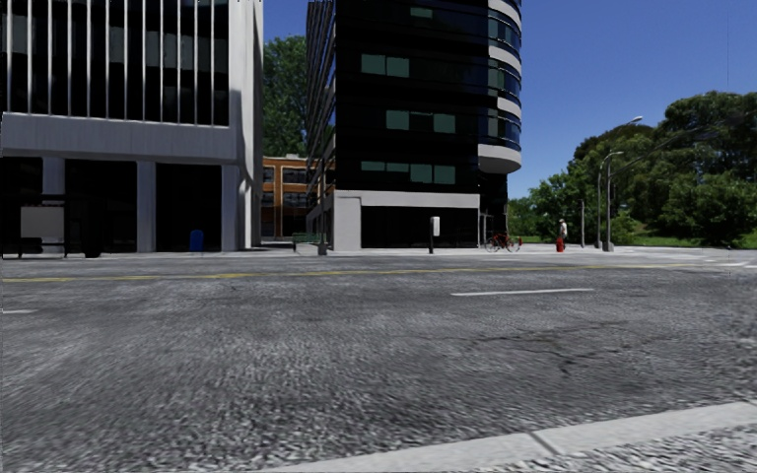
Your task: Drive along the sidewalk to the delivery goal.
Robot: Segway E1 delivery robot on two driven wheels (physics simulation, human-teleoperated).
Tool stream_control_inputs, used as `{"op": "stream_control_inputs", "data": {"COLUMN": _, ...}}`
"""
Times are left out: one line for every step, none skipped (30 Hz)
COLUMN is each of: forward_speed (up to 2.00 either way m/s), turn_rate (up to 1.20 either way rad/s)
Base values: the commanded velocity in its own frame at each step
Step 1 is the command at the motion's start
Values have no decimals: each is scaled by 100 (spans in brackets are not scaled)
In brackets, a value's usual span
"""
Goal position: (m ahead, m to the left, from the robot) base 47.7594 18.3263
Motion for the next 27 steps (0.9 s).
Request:
{"op": "stream_control_inputs", "data": {"forward_speed": 140, "turn_rate": -120}}
{"op": "stream_control_inputs", "data": {"forward_speed": 141, "turn_rate": -120}}
{"op": "stream_control_inputs", "data": {"forward_speed": 141, "turn_rate": -120}}
{"op": "stream_control_inputs", "data": {"forward_speed": 141, "turn_rate": -120}}
{"op": "stream_control_inputs", "data": {"forward_speed": 141, "turn_rate": -120}}
{"op": "stream_control_inputs", "data": {"forward_speed": 141, "turn_rate": -120}}
{"op": "stream_control_inputs", "data": {"forward_speed": 141, "turn_rate": -120}}
{"op": "stream_control_inputs", "data": {"forward_speed": 141, "turn_rate": -120}}
{"op": "stream_control_inputs", "data": {"forward_speed": 141, "turn_rate": -120}}
{"op": "stream_control_inputs", "data": {"forward_speed": 141, "turn_rate": -120}}
{"op": "stream_control_inputs", "data": {"forward_speed": 141, "turn_rate": -120}}
{"op": "stream_control_inputs", "data": {"forward_speed": 141, "turn_rate": -120}}
{"op": "stream_control_inputs", "data": {"forward_speed": 141, "turn_rate": -120}}
{"op": "stream_control_inputs", "data": {"forward_speed": 141, "turn_rate": -120}}
{"op": "stream_control_inputs", "data": {"forward_speed": 141, "turn_rate": -120}}
{"op": "stream_control_inputs", "data": {"forward_speed": 141, "turn_rate": -120}}
{"op": "stream_control_inputs", "data": {"forward_speed": 141, "turn_rate": -120}}
{"op": "stream_control_inputs", "data": {"forward_speed": 141, "turn_rate": -120}}
{"op": "stream_control_inputs", "data": {"forward_speed": 142, "turn_rate": -120}}
{"op": "stream_control_inputs", "data": {"forward_speed": 142, "turn_rate": -120}}
{"op": "stream_control_inputs", "data": {"forward_speed": 142, "turn_rate": -120}}
{"op": "stream_control_inputs", "data": {"forward_speed": 142, "turn_rate": -120}}
{"op": "stream_control_inputs", "data": {"forward_speed": 142, "turn_rate": -120}}
{"op": "stream_control_inputs", "data": {"forward_speed": 142, "turn_rate": -120}}
{"op": "stream_control_inputs", "data": {"forward_speed": 142, "turn_rate": -120}}
{"op": "stream_control_inputs", "data": {"forward_speed": 142, "turn_rate": -120}}
{"op": "stream_control_inputs", "data": {"forward_speed": 142, "turn_rate": -120}}
